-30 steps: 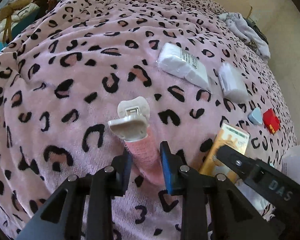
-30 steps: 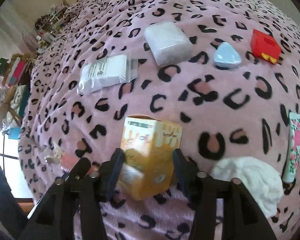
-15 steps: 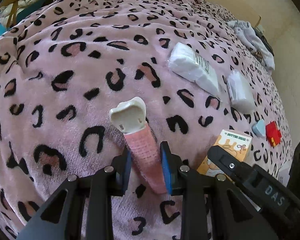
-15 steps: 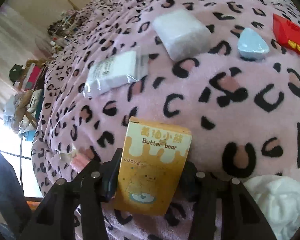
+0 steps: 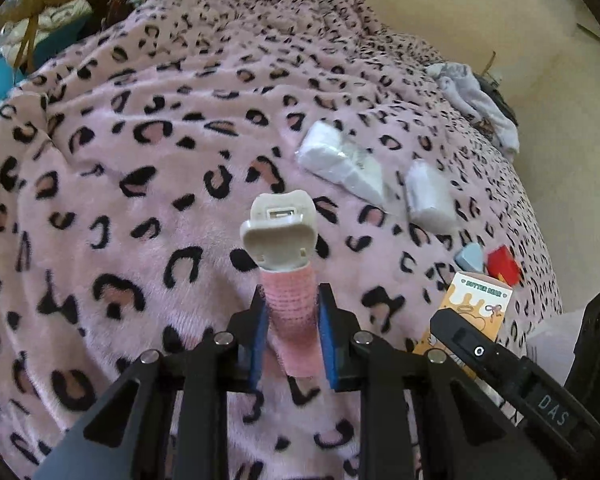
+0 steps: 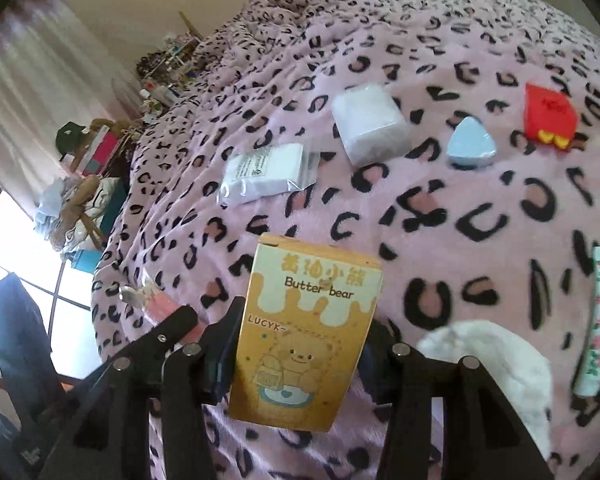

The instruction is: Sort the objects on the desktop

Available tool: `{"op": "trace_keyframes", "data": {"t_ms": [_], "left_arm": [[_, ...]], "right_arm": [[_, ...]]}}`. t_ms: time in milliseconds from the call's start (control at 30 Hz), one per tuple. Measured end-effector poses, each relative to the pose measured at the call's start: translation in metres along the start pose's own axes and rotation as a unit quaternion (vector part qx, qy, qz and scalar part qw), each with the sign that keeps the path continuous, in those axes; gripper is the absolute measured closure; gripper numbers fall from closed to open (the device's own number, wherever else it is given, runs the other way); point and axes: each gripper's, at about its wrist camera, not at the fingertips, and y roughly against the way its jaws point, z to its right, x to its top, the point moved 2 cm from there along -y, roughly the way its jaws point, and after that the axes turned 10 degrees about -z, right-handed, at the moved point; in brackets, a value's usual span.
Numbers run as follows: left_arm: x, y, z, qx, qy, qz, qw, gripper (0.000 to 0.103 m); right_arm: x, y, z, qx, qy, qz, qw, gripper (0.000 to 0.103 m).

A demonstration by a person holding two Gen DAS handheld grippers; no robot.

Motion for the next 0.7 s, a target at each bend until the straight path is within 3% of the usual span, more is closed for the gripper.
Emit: {"op": "trace_keyframes", "data": {"t_ms": [433, 700], "left_arm": [[-0.062, 0.065, 0.042, 0.076, -0.059, 0.019, 0.9952, 0.079], [-0.091, 0.087, 0.093, 0.083, -0.097, 0.022, 0.9916, 0.079]], "right_arm": [[-0.058, 0.061, 0.019, -0.063, 0.065, 0.011, 0.996, 0.053], [-0.076, 0.113, 0.05, -0.08, 0.049, 0.032, 0.995, 0.053]]}}
